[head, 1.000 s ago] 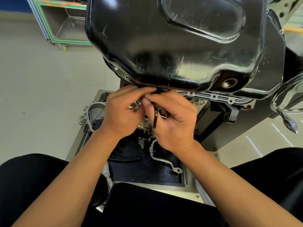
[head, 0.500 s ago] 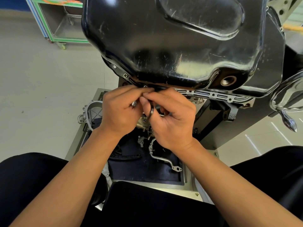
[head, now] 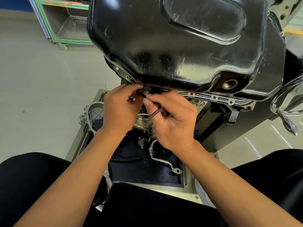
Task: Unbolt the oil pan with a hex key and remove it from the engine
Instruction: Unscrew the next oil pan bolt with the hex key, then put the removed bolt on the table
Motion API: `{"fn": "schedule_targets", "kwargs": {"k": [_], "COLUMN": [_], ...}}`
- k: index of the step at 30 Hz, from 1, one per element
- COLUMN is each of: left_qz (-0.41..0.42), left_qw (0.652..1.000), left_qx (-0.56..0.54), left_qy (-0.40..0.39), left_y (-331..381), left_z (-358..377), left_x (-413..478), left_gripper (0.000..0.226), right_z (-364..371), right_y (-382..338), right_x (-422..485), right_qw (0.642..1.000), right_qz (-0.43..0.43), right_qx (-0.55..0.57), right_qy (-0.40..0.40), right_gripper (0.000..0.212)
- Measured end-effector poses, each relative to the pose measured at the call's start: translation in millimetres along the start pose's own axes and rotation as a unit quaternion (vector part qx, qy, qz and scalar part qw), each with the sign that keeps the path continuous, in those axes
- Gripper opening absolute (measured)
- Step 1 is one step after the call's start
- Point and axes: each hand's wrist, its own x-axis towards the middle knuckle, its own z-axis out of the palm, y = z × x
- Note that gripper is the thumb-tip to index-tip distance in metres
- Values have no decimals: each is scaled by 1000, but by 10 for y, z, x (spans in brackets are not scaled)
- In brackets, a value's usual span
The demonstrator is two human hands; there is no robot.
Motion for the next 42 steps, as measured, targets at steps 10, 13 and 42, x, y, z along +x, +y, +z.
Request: {"fn": "schedule_targets", "kwargs": {"k": [10,13,42], "left_qz": [-178,-223,195], "left_qw": [957,917,822], "left_qx": [-208,-296,-180], "left_qy": [-96,-148,-503], "left_y": [404,722,4918], "left_z": [-21,12,4340], "left_x": [-206,-344,-816], "left_gripper": [25,28,17], "right_z": [-278,-735,-5830], "right_y": [-166,-294,-441], "right_x": [1,69,-1006], "right_qw": [1000,997,770], "right_qz": [13,44,243], "right_qx": [-7,-1,-309], "right_qy": [5,62,502], "right_gripper": [13,9,13]}}
